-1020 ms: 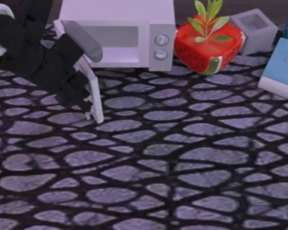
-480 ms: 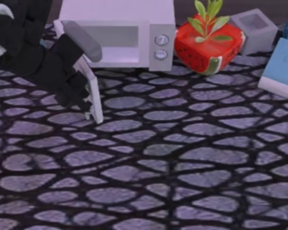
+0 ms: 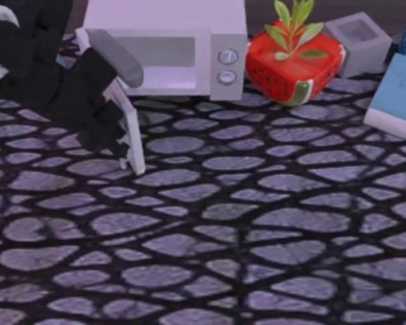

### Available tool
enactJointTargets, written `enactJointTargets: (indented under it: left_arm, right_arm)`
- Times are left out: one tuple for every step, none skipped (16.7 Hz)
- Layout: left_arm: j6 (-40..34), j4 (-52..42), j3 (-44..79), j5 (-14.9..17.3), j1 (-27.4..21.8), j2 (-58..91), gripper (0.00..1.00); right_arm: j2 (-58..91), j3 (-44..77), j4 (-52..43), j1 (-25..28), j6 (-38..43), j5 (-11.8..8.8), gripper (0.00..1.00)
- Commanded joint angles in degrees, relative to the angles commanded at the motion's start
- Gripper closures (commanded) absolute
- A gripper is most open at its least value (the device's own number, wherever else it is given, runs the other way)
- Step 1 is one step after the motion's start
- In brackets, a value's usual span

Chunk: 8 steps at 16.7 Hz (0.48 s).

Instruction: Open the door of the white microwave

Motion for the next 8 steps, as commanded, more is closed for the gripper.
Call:
enactJointTargets:
  left_arm:
    - [0.0, 0.0, 0.0, 0.0, 0.0, 0.0, 1.00]
    - [0.0, 0.0, 0.0, 0.0, 0.0, 0.0, 1.00]
    - [0.0, -0.1, -0.2, 0.2, -0.1, 0.2, 1.00]
    - [0.1, -0.1, -0.1, 0.2, -0.1, 0.2, 1.00]
    - [0.7, -0.3, 0.0, 0.4, 0.2, 0.2, 1.00]
    - [1.7, -0.7, 0.1, 0.8, 0.6, 0.2, 1.00]
    - [3.0, -1.1, 0.2, 1.2, 1.1, 0.2, 1.00]
    - [4.4, -1.7, 0.3, 1.8, 1.6, 0.2, 1.00]
  right_arm:
    - [0.0, 0.0, 0.0, 0.0, 0.0, 0.0, 0.00]
    - [0.0, 0.0, 0.0, 0.0, 0.0, 0.0, 0.00]
    - [0.0, 0.0, 0.0, 0.0, 0.0, 0.0, 0.00]
    - [0.0, 0.0, 0.0, 0.0, 0.0, 0.0, 0.00]
    - [0.0, 0.0, 0.0, 0.0, 0.0, 0.0, 0.00]
    - [0.0, 0.0, 0.0, 0.0, 0.0, 0.0, 0.00]
    - [0.0, 0.0, 0.0, 0.0, 0.0, 0.0, 0.00]
    - [0.0, 0.0, 0.0, 0.0, 0.0, 0.0, 0.00]
